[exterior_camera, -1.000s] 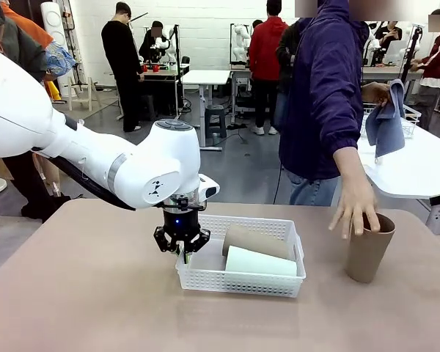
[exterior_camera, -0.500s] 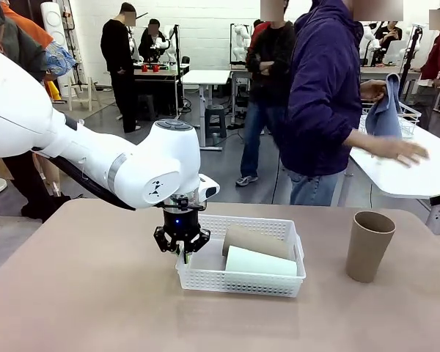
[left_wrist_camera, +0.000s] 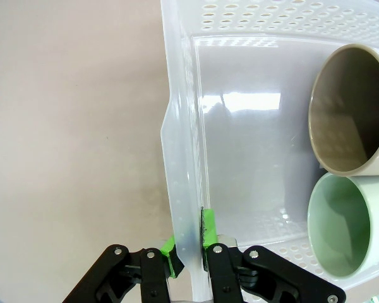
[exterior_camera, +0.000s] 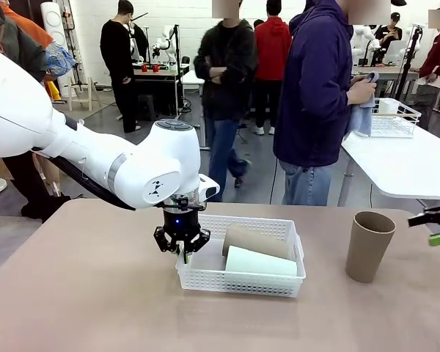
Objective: Clean and organize the cups into the basket.
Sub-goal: Pick up the Reusable plastic cup from the right side of the table and stack it inside the Organizing basket in the center of the table.
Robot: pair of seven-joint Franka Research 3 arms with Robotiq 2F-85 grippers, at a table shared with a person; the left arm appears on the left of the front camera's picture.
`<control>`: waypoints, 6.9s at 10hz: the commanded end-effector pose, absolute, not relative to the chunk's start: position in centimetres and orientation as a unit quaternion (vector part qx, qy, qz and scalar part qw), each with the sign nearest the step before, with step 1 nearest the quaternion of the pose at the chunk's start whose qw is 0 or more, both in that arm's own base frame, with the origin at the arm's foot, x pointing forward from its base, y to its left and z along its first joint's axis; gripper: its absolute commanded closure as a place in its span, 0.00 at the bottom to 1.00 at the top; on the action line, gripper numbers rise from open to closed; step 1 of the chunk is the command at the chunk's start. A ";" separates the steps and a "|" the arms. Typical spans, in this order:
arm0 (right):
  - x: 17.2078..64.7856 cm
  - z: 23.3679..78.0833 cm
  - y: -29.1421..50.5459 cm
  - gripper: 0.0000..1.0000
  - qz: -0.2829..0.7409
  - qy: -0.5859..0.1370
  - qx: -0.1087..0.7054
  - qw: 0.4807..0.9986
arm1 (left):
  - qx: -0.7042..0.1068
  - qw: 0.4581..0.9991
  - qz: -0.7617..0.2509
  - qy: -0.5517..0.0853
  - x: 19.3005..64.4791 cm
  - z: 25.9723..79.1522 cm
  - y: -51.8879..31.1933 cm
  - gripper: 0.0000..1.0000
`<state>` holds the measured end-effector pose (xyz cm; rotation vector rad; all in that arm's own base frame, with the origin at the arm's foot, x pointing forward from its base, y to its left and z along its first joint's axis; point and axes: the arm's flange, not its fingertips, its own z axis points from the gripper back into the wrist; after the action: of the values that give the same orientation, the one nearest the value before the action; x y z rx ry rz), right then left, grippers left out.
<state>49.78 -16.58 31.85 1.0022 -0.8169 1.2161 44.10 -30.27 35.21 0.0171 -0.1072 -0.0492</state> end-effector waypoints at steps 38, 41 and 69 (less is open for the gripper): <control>50.6 42.5 -2.7 0.95 0.521 -0.366 0.474 0.609 | 0.009 0.998 -0.026 -0.057 43.9 35.4 -30.1 1.00; 50.5 45.5 -1.2 0.95 0.523 -0.332 0.453 0.641 | 0.009 0.998 -0.026 -0.057 43.9 35.4 -30.1 1.00; 49.8 41.1 28.4 0.19 0.697 0.038 0.130 0.704 | 0.009 0.998 -0.026 -0.057 43.9 35.4 -30.1 1.00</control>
<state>49.09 27.76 41.12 0.3397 0.1013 1.5397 44.12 -30.25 35.19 0.0173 -0.1068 -0.0487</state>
